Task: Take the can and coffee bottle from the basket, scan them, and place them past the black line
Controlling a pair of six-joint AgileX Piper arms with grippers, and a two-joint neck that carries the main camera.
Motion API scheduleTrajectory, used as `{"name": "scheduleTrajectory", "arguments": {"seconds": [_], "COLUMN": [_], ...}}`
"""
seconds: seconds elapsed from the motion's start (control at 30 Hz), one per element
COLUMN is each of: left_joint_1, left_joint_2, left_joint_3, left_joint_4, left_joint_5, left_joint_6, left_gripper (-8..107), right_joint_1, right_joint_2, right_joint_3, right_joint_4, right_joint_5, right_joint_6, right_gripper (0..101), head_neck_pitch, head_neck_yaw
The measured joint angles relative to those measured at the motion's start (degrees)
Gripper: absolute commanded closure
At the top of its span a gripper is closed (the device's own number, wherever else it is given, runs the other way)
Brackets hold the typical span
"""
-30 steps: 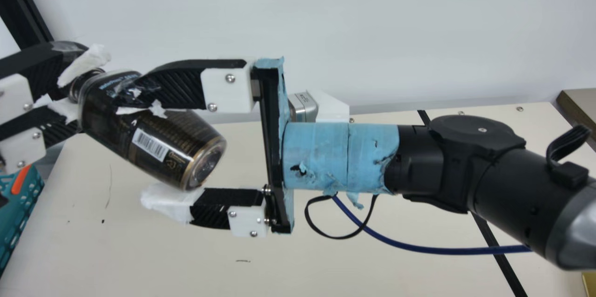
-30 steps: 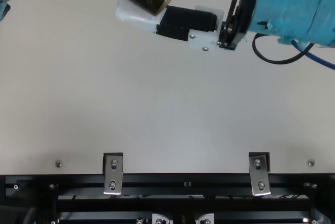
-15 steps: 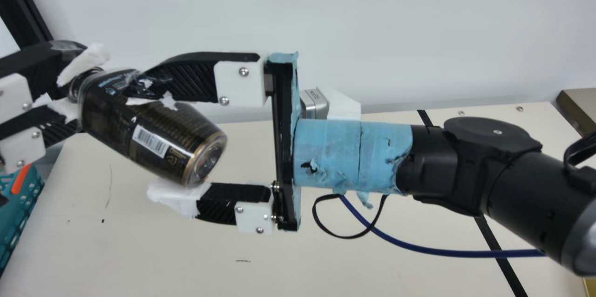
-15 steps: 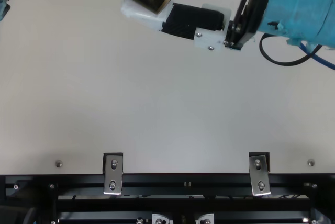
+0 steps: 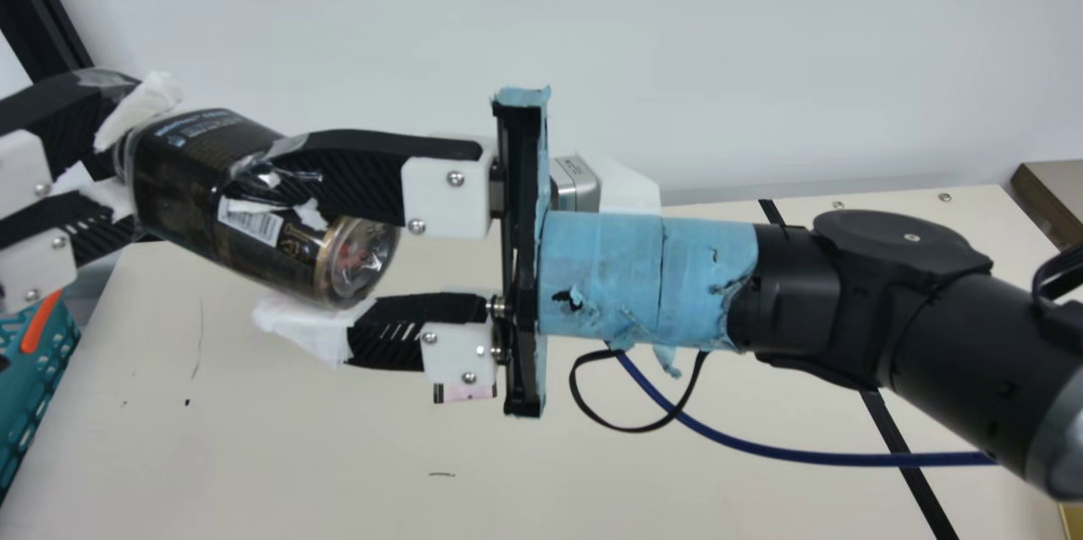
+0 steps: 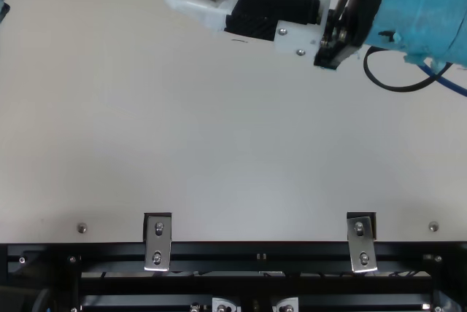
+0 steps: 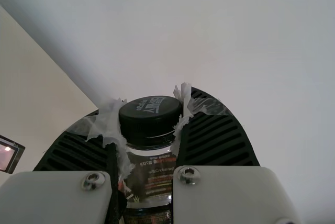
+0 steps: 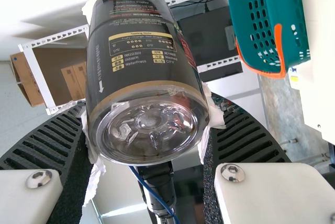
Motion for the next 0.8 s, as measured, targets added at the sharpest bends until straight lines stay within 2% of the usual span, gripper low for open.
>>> {"name": "scheduleTrajectory", "arguments": {"seconds": [0.2,0.23,0.27,0.3,0.43,0.47,0.5,0.8], "left_joint_1": [0.0,0.0,0.0,0.0,0.0,0.0,0.0,0.0], "left_joint_2": [0.0,0.0,0.0,0.0,0.0,0.0,0.0,0.0], "left_joint_3": [0.0,0.0,0.0,0.0,0.0,0.0,0.0,-0.1], "left_joint_4": [0.0,0.0,0.0,0.0,0.19,0.19,0.19,0.85], "left_joint_5": [0.0,0.0,0.0,0.0,0.45,0.49,0.59,0.64], "left_joint_6": [0.0,0.0,0.0,0.0,0.17,0.17,0.17,-0.03], "left_gripper": [89,73,34,9,9,75,89,89], "right_joint_1": [0.0,0.0,0.0,0.0,0.0,0.0,0.0,0.0], "right_joint_2": [0.0,0.0,0.0,0.0,0.0,0.0,0.0,0.06], "right_joint_3": [0.0,0.0,0.0,0.0,0.0,0.0,0.0,0.0], "right_joint_4": [0.0,0.0,0.0,-0.05,-0.35,-0.37,-0.37,-1.42], "right_joint_5": [0.49,0.49,0.55,0.55,0.27,0.12,0.1,-0.49], "right_joint_6": [-0.07,-0.07,-0.07,-0.07,-0.08,-0.08,-0.08,-0.08], "right_gripper": [101,101,101,101,101,101,101,101], "head_neck_pitch": [0.0,0.0,0.0,0.0,0.0,0.0,0.0,0.29], "head_neck_yaw": [0.0,0.0,0.0,0.0,0.0,0.0,0.0,0.0]}}
